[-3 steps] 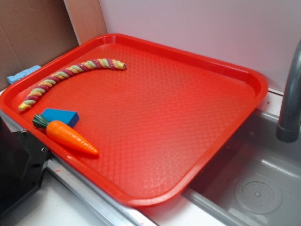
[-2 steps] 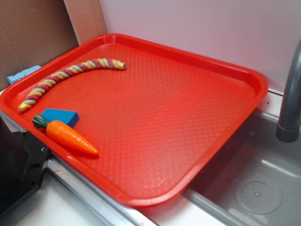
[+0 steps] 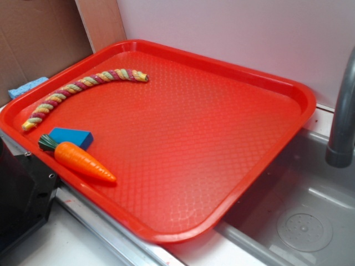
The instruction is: Grab the multicolored rope.
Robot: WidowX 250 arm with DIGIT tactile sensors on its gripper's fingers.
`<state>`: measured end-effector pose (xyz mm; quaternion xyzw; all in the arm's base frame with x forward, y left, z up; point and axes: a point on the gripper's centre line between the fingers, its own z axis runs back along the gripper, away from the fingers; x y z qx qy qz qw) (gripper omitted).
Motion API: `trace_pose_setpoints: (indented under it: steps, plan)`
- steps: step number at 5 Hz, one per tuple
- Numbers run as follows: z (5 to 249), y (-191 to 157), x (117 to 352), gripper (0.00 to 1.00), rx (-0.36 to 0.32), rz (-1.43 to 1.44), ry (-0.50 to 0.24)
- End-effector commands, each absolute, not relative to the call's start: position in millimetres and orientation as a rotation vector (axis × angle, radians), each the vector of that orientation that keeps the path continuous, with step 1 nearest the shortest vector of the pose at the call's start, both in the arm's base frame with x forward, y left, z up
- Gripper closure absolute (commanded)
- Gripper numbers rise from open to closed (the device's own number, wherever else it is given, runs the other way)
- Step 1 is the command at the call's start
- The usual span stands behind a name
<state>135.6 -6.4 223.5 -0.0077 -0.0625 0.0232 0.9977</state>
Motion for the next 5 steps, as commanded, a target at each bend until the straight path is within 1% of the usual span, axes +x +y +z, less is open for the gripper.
trace_pose_setpoints:
  steps: [1, 2, 3, 4, 5]
  plan:
    - [191, 37, 182, 0.00, -0.033, -0.114, -0.204]
    - [167, 66, 206, 0.00, -0.015, -0.217, -0.226]
    - [143, 91, 223, 0.00, 0.011, -0.291, -0.219]
    - [118, 116, 234, 0.00, 0.044, -0.279, -0.200]
    - [91, 127, 241, 0.00, 0.054, -0.309, -0.185]
